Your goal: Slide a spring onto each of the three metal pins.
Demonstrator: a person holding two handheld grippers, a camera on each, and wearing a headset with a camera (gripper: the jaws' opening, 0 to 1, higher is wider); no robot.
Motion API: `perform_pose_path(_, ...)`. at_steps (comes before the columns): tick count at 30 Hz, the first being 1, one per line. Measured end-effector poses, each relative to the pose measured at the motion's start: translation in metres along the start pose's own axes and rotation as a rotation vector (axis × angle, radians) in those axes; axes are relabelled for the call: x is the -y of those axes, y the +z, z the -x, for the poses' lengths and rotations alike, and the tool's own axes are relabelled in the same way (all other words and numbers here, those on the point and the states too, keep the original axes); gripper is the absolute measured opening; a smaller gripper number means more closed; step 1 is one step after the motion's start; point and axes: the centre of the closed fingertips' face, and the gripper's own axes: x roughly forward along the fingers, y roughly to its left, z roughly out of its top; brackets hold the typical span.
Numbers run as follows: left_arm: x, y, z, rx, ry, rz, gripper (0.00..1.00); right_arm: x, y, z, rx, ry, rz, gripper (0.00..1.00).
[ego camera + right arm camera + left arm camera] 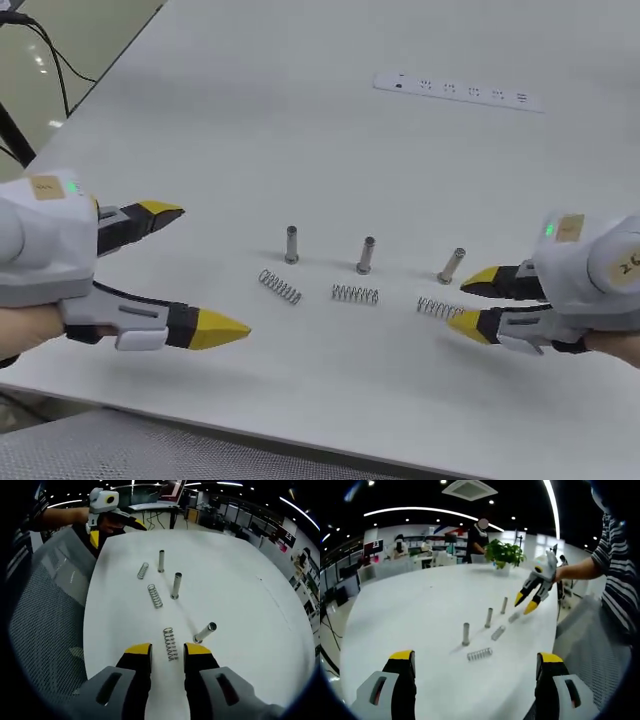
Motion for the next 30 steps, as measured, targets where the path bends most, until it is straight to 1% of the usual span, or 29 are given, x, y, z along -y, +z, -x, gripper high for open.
perform_pose_path(1,0.001,-0.001,0.0,-0.005,-0.002,-0.005,0.98,0.0,-0.001,-0.001,-0.01,-0.001,0.014,0.22)
perform_pose_path(5,0.003,-0.002,0.0,-0.015,-0.008,-0.011,0.98,0.002,-0.002,-0.003,-0.017,0.002,0.026,0.2)
perform_pose_path(6,0.005,0.001,0.001,-0.005,-0.015,0.003,0.98,0.003,-0.003,-0.005,-0.023,0.003,0.032,0.19)
perform_pose_path(8,0.004,0.004,0.002,0.008,-0.015,0.007,0.98,0.004,-0.007,-0.007,-0.037,0.006,0.06,0.15)
perform_pose_path(10,0.003,0.006,0.002,0.01,-0.013,0.004,0.98,0.005,-0.009,-0.01,-0.053,0.008,0.082,0.13)
perform_pose_path(13,0.003,0.007,0.003,0.009,-0.013,0.0,0.98,0.005,-0.011,-0.013,-0.065,0.013,0.084,0.14)
perform_pose_path(17,0.002,0.006,0.003,0.002,-0.015,-0.002,0.98,0.004,-0.012,-0.017,-0.074,0.02,0.094,0.14)
perform_pose_path(20,0.002,0.006,0.003,0.004,-0.015,-0.003,0.98,0.005,-0.015,-0.019,-0.091,0.023,0.1,0.14)
perform_pose_path(26,0.001,0.011,0.004,0.011,-0.012,-0.01,0.98,0.005,-0.014,-0.019,-0.092,0.029,0.11,0.11)
perform_pose_path(30,0.002,0.014,0.006,0.015,-0.01,-0.015,0.98,0.005,-0.018,-0.021,-0.107,0.031,0.118,0.1)
